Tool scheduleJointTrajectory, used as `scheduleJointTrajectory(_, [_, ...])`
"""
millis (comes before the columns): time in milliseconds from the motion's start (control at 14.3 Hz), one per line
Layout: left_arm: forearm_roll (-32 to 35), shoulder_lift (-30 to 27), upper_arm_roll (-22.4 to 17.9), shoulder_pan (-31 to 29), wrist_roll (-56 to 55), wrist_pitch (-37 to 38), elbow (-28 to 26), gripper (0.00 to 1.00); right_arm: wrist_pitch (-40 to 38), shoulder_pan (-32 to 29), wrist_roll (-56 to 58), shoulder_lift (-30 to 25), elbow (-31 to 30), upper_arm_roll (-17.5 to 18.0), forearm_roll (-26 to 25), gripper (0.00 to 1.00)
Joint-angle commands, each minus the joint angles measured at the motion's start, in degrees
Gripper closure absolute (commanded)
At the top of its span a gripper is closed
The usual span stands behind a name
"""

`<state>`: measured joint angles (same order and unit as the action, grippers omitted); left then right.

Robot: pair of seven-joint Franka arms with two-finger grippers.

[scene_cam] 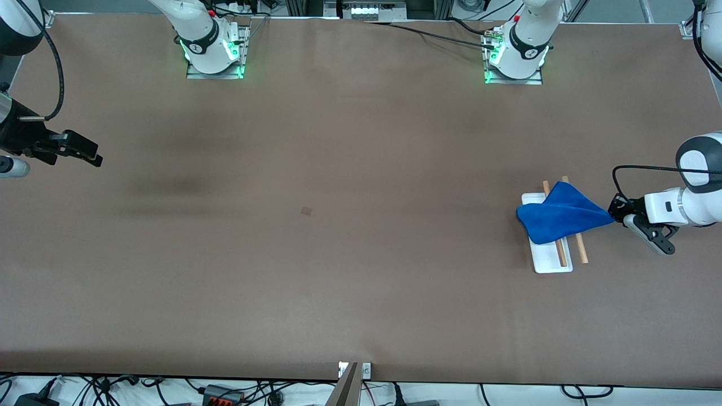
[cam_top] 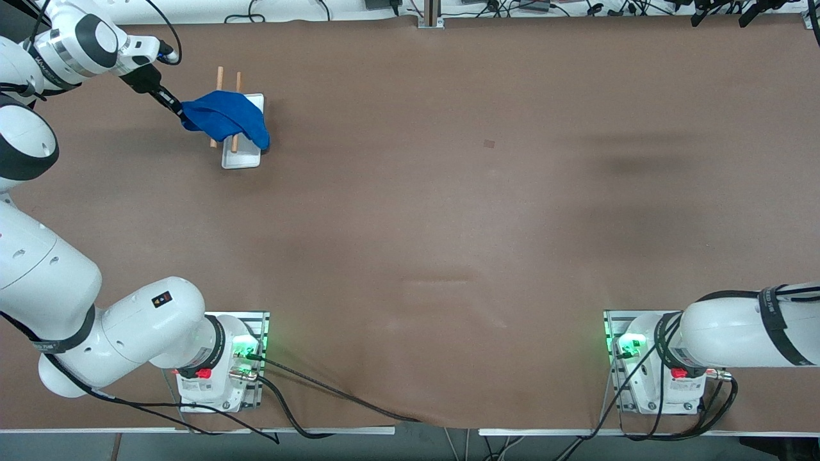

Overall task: Pass towel and hang on rack
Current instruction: 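Drape the towel over the wooden dowels with the left gripper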

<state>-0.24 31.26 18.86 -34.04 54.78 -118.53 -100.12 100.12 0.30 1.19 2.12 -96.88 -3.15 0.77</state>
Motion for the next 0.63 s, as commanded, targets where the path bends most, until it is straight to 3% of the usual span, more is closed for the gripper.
scheduleJointTrajectory(0, [1.12,1.44,0.74,-0.50,1.30,-0.29,1.51,0.92,-0.63,-0.22,0.48,-0.45,0.20,0.78,-1.12,0.00])
scheduleJointTrajectory(70, [1.12,1.44,0.65,-0.50,1.30,-0.30,1.51,0.75,-0.72,-0.22,0.56,-0.45,0.12,0.78,-1.12,0.00])
scheduleJointTrajectory(210, [1.12,2.48,0.74,-0.50,1.47,-0.30,1.68,0.02,-0.81,-0.22,1.00,-0.45,0.12,0.87,-1.12,0.00])
scheduleJointTrajectory(559, [1.03,2.76,0.74,-1.38,4.98,0.57,3.69,0.00,-0.81,-0.48,0.92,-0.36,0.03,1.04,-1.03,0.00])
